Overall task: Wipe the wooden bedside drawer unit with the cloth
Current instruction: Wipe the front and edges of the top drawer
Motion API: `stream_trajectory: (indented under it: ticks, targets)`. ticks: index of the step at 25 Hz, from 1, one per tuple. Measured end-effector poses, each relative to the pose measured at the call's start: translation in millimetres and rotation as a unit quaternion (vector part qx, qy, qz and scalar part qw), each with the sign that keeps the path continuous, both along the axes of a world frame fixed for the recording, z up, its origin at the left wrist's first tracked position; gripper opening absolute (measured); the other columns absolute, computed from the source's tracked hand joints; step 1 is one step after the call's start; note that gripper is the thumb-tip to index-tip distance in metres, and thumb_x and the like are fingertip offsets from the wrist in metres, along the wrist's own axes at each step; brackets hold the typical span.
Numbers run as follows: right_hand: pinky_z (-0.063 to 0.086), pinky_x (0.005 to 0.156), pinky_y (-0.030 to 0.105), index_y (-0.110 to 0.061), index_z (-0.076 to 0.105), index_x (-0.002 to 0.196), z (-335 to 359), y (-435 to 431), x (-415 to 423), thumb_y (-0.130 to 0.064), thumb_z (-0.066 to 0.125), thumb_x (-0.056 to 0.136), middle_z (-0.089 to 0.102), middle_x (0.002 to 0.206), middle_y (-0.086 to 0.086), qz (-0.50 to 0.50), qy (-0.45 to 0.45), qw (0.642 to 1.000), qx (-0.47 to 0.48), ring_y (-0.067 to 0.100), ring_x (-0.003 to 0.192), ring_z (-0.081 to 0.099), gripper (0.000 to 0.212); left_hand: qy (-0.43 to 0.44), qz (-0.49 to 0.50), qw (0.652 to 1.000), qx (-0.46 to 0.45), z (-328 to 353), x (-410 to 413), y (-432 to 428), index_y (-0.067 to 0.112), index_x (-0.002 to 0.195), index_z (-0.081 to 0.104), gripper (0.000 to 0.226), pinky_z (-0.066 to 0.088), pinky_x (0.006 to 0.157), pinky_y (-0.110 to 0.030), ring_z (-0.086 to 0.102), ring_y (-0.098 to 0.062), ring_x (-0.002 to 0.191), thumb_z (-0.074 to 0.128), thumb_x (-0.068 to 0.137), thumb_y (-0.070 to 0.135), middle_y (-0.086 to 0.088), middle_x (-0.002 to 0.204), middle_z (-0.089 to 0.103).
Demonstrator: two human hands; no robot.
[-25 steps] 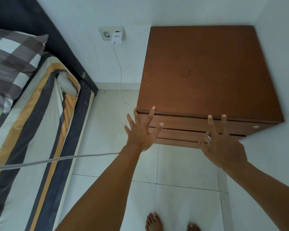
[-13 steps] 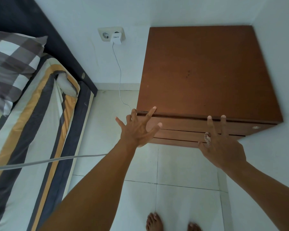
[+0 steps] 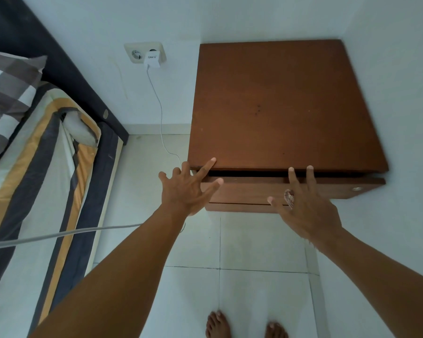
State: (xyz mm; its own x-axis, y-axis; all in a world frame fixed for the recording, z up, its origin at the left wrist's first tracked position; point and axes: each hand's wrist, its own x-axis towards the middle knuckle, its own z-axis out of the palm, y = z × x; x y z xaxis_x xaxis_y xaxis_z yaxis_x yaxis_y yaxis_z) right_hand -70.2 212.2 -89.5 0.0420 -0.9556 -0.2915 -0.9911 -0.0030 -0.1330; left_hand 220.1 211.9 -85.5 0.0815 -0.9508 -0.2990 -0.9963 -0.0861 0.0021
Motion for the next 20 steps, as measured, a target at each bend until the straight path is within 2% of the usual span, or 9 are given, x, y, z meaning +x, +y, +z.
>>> stream_trajectory:
  ticks: [3, 6, 7, 8, 11, 13, 15, 17, 20]
  targets:
    - [0.057, 0.094, 0.055, -0.035, 0.008, 0.164, 1, -6, -10, -0.088, 0.032, 0.085, 0.003, 0.173, 0.006, 0.009, -0.020, 1.000, -0.004, 0.041, 0.144, 0.044, 0.098, -0.010, -0.011, 1.000, -0.009, 3, -5, 0, 0.059, 0.152, -0.006, 0.072, 0.030, 0.102, -0.063, 0.051, -0.033, 0.122, -0.002, 0.085, 0.083, -0.007, 0.146, 0.042]
    - [0.058, 0.091, 0.055, -0.039, 0.015, 0.162, -1, -14, -20, -0.099, 0.005, 0.074, 0.006, 0.173, 0.005, 0.056, 0.015, 0.998, 0.010, 0.039, 0.147, 0.040, 0.107, -0.015, -0.021, 1.000, -0.011, 4, -7, 1, 0.058, 0.153, -0.004, 0.071, 0.033, 0.100, -0.062, 0.052, -0.031, 0.118, -0.003, 0.086, 0.081, -0.006, 0.141, 0.047]
    - [0.058, 0.091, 0.054, -0.038, 0.016, 0.163, 3, -14, -21, -0.097, 0.006, 0.076, 0.006, 0.173, 0.006, 0.060, 0.014, 0.998, 0.026, 0.040, 0.146, 0.041, 0.105, -0.017, -0.024, 1.000, -0.007, 4, -7, 1, 0.057, 0.153, -0.004, 0.070, 0.033, 0.101, -0.062, 0.052, -0.031, 0.119, -0.003, 0.087, 0.081, -0.006, 0.141, 0.048]
    - [0.054, 0.094, 0.055, -0.035, 0.017, 0.163, 5, -14, -20, -0.091, 0.016, 0.083, 0.008, 0.172, 0.009, 0.045, -0.011, 0.998, 0.034, 0.042, 0.144, 0.042, 0.097, -0.016, -0.025, 1.000, -0.002, 6, -7, 0, 0.057, 0.153, -0.003, 0.070, 0.032, 0.102, -0.063, 0.052, -0.031, 0.121, -0.002, 0.087, 0.080, -0.005, 0.142, 0.048]
    - [0.048, 0.103, 0.057, -0.030, 0.019, 0.163, 16, -12, -15, -0.050, 0.056, 0.096, 0.014, 0.169, 0.011, -0.010, -0.091, 0.995, 0.039, 0.046, 0.143, 0.041, 0.079, 0.015, -0.019, 1.000, 0.020, 11, -6, -2, 0.057, 0.153, -0.001, 0.067, 0.025, 0.107, -0.065, 0.046, -0.032, 0.130, 0.003, 0.090, 0.078, -0.004, 0.149, 0.045]
    - [0.055, 0.088, 0.044, -0.028, 0.031, 0.156, 22, -6, -2, -0.030, 0.061, 0.093, 0.025, 0.162, 0.009, -0.024, -0.138, 0.990, 0.024, 0.040, 0.126, 0.055, 0.069, 0.046, -0.008, 0.999, 0.021, 11, 0, 7, 0.051, 0.156, 0.000, 0.067, 0.023, 0.111, -0.064, 0.044, -0.030, 0.133, 0.014, 0.095, 0.072, -0.003, 0.148, 0.046]
    - [0.048, 0.067, 0.023, -0.026, 0.046, 0.141, 25, 3, 22, -0.015, 0.063, 0.091, 0.039, 0.142, 0.007, 0.001, -0.247, 0.968, -0.031, 0.026, 0.097, 0.061, 0.053, 0.078, 0.008, 0.997, -0.002, 6, 7, 25, 0.041, 0.160, 0.001, 0.069, 0.026, 0.113, -0.061, 0.045, -0.028, 0.132, 0.029, 0.100, 0.058, 0.000, 0.144, 0.052]
    - [0.044, 0.064, 0.011, -0.026, 0.052, 0.136, 29, 6, 61, -0.013, 0.062, 0.094, 0.045, 0.127, 0.003, 0.054, -0.334, 0.938, -0.072, 0.014, 0.090, 0.060, 0.045, 0.112, 0.018, 0.993, -0.018, 0, 16, 41, 0.032, 0.162, 0.008, 0.068, 0.031, 0.113, -0.057, 0.044, -0.028, 0.135, 0.038, 0.102, 0.044, 0.002, 0.147, 0.054]
    - [0.046, 0.074, 0.003, -0.027, 0.058, 0.136, 20, -5, 121, -0.012, 0.063, 0.097, 0.050, 0.119, 0.000, 0.094, -0.410, 0.901, -0.106, 0.002, 0.091, 0.055, 0.042, 0.141, 0.017, 0.990, -0.022, -6, 23, 49, 0.026, 0.160, 0.022, 0.061, 0.033, 0.110, -0.052, 0.036, -0.029, 0.143, 0.043, 0.102, 0.026, -0.001, 0.152, 0.051]
